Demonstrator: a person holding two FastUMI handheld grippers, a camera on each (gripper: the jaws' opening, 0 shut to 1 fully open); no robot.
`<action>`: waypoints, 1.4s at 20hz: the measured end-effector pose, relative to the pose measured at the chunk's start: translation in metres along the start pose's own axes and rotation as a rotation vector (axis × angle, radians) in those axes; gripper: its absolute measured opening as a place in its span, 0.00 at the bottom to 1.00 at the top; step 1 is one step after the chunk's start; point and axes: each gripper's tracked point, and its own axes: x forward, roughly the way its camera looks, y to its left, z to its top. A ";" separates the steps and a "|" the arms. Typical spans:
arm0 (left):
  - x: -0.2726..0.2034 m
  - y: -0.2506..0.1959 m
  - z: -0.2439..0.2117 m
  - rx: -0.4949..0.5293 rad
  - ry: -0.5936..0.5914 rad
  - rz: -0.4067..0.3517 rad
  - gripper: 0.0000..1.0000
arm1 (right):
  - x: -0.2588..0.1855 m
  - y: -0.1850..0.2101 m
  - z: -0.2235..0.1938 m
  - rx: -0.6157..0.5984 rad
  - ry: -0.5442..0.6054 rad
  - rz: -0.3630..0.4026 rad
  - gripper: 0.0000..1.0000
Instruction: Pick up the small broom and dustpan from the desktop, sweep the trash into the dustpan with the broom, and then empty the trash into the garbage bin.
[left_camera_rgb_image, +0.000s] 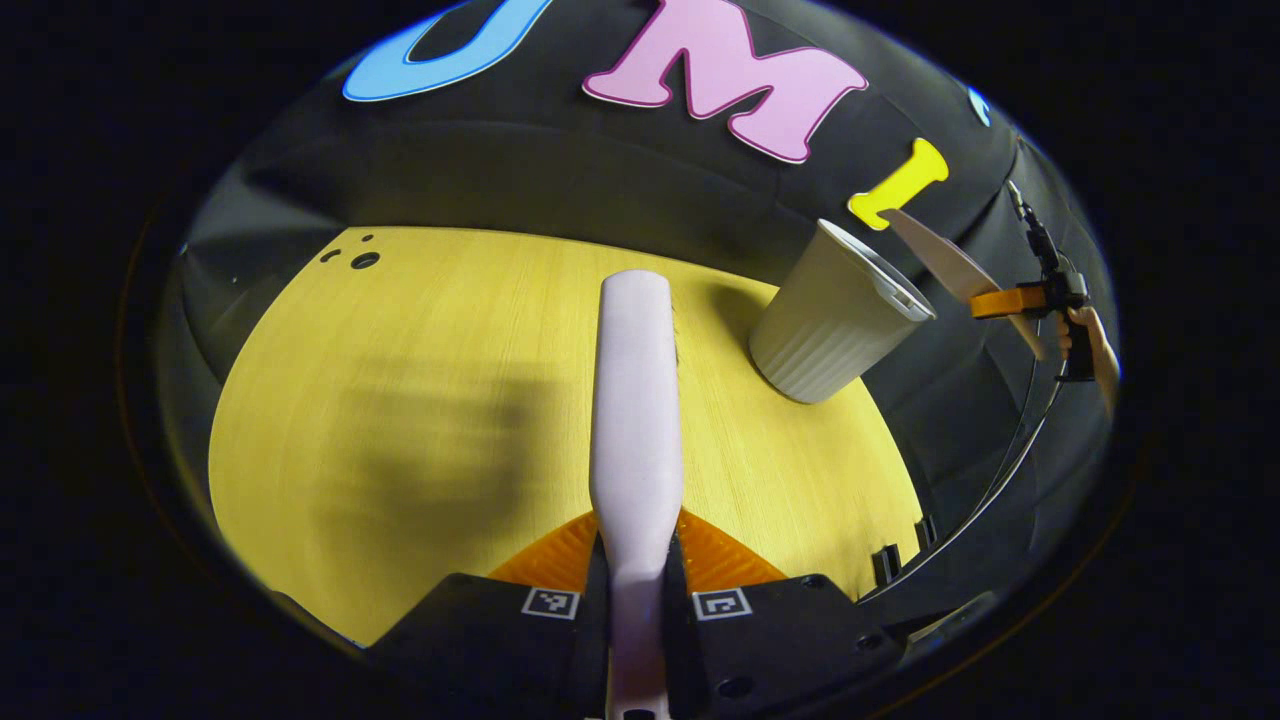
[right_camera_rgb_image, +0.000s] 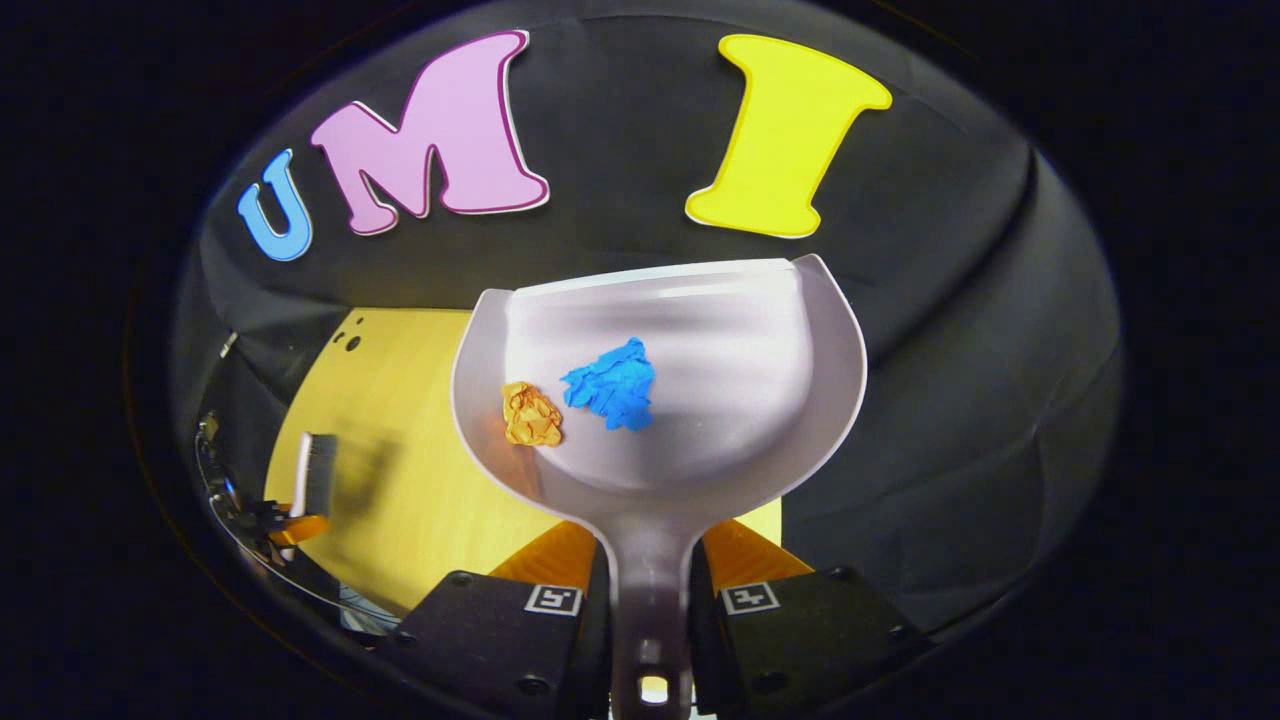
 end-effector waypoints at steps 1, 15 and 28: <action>-0.001 0.000 -0.002 -0.004 -0.003 0.007 0.27 | 0.009 -0.005 0.003 -0.008 -0.005 -0.018 0.36; -0.010 0.017 -0.004 -0.074 -0.007 0.070 0.27 | 0.041 -0.045 0.031 -0.462 -0.191 -0.443 0.36; -0.009 0.026 -0.015 -0.071 0.022 0.056 0.27 | 0.033 -0.066 0.039 -1.043 -0.267 -0.708 0.35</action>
